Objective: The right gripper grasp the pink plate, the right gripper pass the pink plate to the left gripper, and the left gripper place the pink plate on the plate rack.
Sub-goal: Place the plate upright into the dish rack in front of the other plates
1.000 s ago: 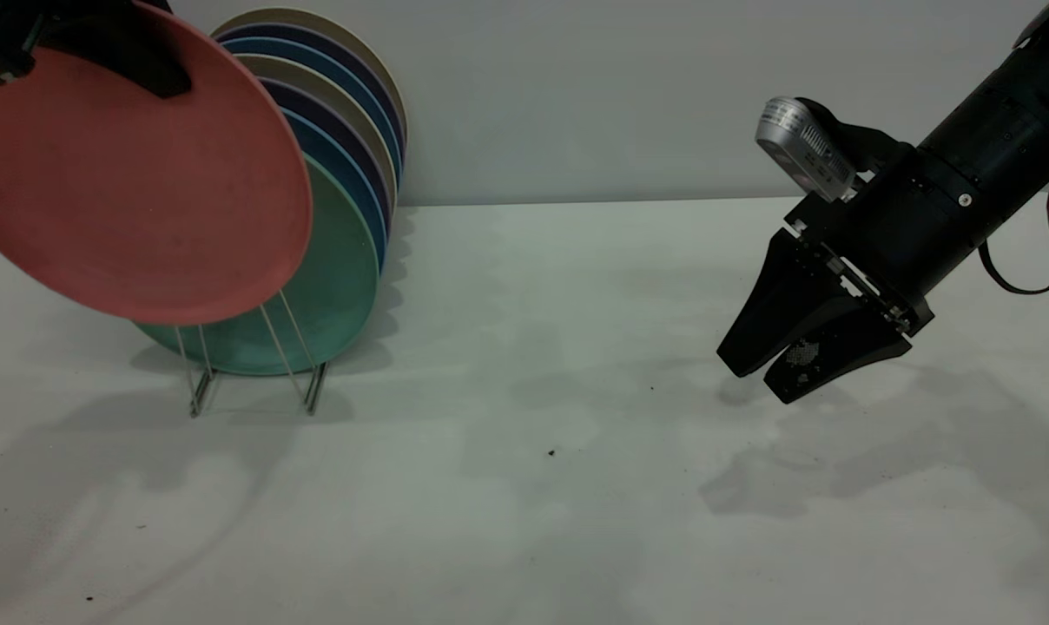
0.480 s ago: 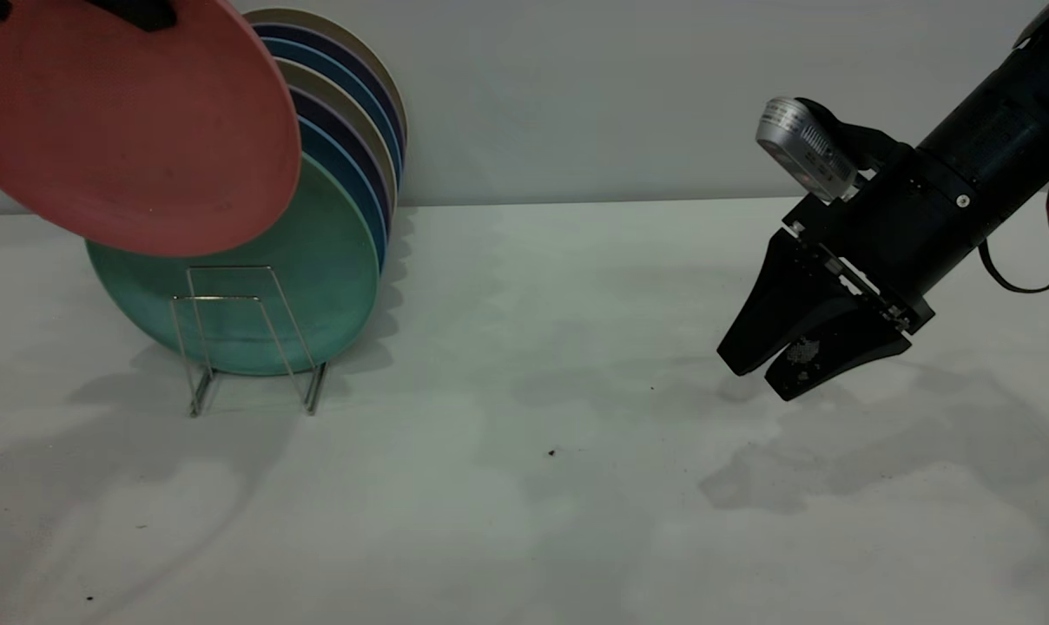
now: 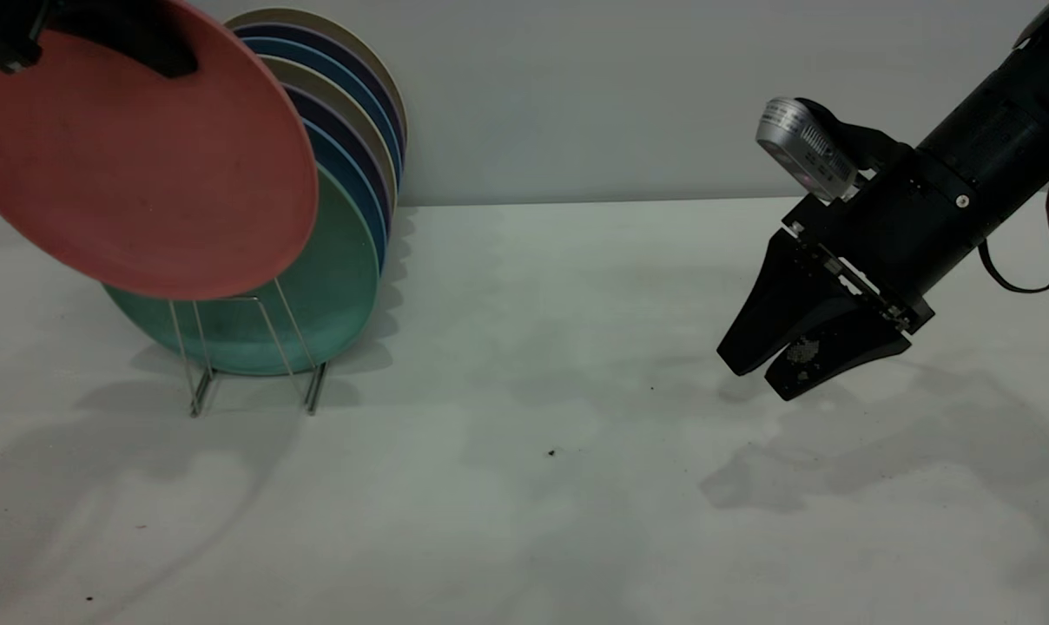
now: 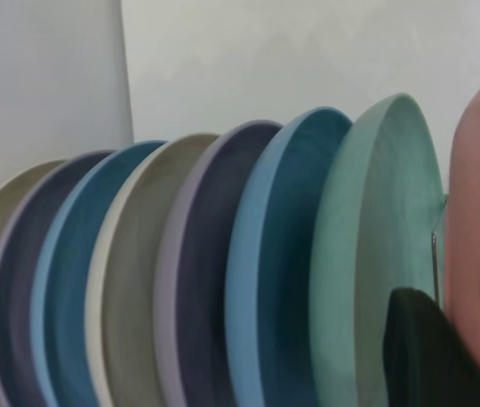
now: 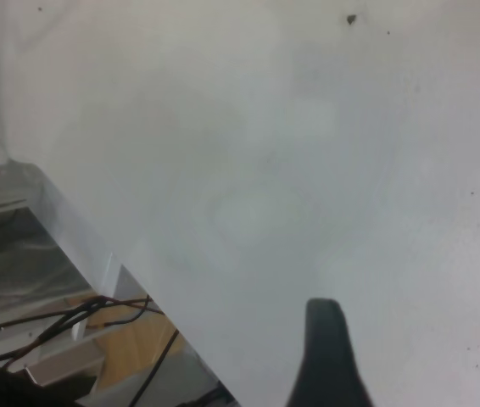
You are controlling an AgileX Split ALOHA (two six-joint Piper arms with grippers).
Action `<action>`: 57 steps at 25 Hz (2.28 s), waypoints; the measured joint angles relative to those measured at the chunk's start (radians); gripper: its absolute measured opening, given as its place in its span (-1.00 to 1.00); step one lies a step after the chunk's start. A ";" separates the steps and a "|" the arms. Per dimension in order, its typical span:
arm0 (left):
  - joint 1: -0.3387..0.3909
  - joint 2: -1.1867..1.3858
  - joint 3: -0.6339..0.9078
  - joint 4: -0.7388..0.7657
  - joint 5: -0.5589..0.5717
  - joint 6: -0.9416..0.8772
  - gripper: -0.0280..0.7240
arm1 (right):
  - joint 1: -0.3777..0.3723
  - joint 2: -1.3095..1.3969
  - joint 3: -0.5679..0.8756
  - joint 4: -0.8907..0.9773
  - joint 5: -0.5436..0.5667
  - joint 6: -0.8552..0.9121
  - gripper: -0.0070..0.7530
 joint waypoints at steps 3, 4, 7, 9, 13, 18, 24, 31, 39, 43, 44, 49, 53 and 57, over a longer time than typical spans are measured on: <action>0.000 0.018 0.000 -0.010 0.005 -0.006 -0.61 | 0.000 0.000 0.000 0.000 0.000 0.000 0.53; 0.000 0.024 0.000 -0.012 0.009 -0.010 -0.61 | 0.000 0.000 0.000 0.000 0.000 0.000 0.53; 0.000 0.037 0.000 -0.012 0.017 -0.021 -0.61 | 0.000 0.000 0.000 -0.003 0.000 0.000 0.53; 0.000 0.038 0.000 -0.012 0.017 -0.024 -0.61 | 0.000 0.000 0.000 -0.012 0.000 0.000 0.53; 0.000 0.019 0.000 -0.019 0.008 -0.024 -0.61 | 0.000 0.000 0.000 -0.022 -0.003 0.000 0.53; 0.000 -0.011 0.000 -0.023 -0.038 -0.018 -0.61 | 0.000 0.000 0.000 -0.022 -0.008 0.000 0.53; 0.000 -0.011 0.000 -0.024 -0.038 -0.014 -0.61 | 0.000 0.000 0.000 -0.022 -0.009 0.001 0.53; 0.000 0.008 0.000 -0.031 -0.038 -0.013 -0.61 | 0.000 0.000 0.000 -0.022 -0.012 0.001 0.53; 0.000 0.042 0.000 -0.050 -0.041 -0.013 -0.61 | 0.000 0.000 0.000 -0.022 -0.012 0.001 0.53; 0.000 0.074 0.000 -0.050 -0.047 -0.012 -0.61 | 0.000 0.000 0.000 -0.022 -0.012 0.001 0.53; 0.000 0.083 0.000 -0.050 -0.049 -0.011 -0.61 | 0.000 0.000 0.000 -0.022 -0.012 0.001 0.53; 0.000 0.135 -0.001 -0.050 -0.063 -0.010 -0.61 | 0.000 0.000 0.000 -0.022 -0.012 0.001 0.53; 0.000 0.162 -0.002 -0.050 -0.069 -0.011 -0.61 | 0.000 0.000 0.000 -0.022 -0.012 0.001 0.53; 0.000 0.167 -0.002 -0.052 -0.070 -0.013 -0.61 | 0.000 0.000 0.000 -0.022 -0.017 0.001 0.53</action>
